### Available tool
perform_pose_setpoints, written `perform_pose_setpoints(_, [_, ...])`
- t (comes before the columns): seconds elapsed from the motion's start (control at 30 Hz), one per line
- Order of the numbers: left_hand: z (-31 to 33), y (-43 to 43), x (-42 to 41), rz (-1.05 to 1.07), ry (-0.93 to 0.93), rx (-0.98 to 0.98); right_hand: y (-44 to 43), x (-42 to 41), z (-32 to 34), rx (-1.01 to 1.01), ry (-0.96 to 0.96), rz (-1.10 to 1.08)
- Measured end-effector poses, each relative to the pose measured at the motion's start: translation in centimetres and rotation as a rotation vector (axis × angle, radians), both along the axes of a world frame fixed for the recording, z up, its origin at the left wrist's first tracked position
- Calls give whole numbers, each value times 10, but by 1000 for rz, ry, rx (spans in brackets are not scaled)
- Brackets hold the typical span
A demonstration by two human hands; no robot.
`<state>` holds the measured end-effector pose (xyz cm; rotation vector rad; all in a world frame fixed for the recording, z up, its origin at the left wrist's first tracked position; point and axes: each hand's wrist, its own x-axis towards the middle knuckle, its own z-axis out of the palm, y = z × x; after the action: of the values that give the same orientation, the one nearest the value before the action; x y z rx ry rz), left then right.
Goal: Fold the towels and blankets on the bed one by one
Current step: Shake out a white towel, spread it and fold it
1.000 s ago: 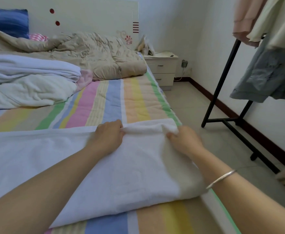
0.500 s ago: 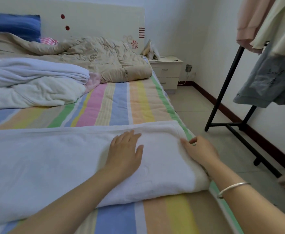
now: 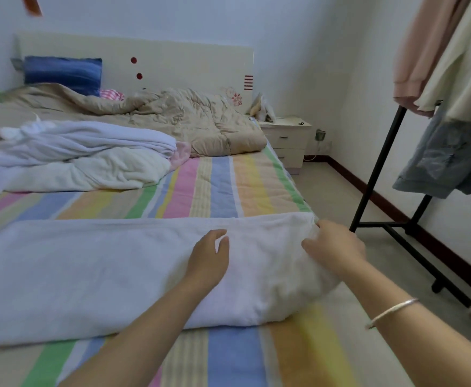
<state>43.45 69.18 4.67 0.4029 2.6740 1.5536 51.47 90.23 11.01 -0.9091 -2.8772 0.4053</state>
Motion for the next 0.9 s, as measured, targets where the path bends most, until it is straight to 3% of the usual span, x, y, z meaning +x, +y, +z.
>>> perform_pose_setpoints(0.2, [14, -77, -10, 226, -364, 466, -139, -24, 46, 503, 98, 324])
perform_pose_setpoints(0.3, [21, -116, -8, 281, -570, 699, -212, -37, 39, 493, 120, 511])
perform_pose_setpoints(0.37, [21, -142, -8, 294, -641, 732, -245, -50, 24, 407, 122, 554])
perform_pose_setpoints(0.47, [13, -179, -17, 314, -707, 718, -262, -66, 10, 148, -65, 606])
perform_pose_setpoints(0.5, [11, -186, -19, 307, -728, 702, -257, -70, 7, -61, -172, 598])
perform_pose_setpoints(0.57, [10, -194, -19, 273, -748, 654, -241, -71, 9, -663, -259, 543])
perform_pose_setpoints(0.6, [7, -194, -21, 248, -739, 632, -229, -73, 10, -897, -200, 514])
perform_pose_setpoints(0.63, [7, -192, -20, 226, -722, 604, -216, -74, 9, -1004, -73, 484])
perform_pose_setpoints(0.67, [5, -188, -20, 210, -700, 563, -202, -74, 6, -951, 81, 459])
perform_pose_setpoints(0.73, [7, -177, -20, 191, -643, 485, -166, -75, -8, -393, 269, 414])
perform_pose_setpoints(0.77, [9, -172, -21, 196, -625, 460, -151, -72, -17, -124, 265, 401])
perform_pose_setpoints(0.8, [10, -168, -23, 204, -631, 447, -141, -69, -26, 6, 201, 397])
perform_pose_setpoints(0.83, [11, -164, -25, 212, -645, 443, -133, -67, -38, 16, 86, 390])
perform_pose_setpoints(0.9, [14, -156, -29, 224, -672, 427, -135, -61, -56, -157, -67, 385])
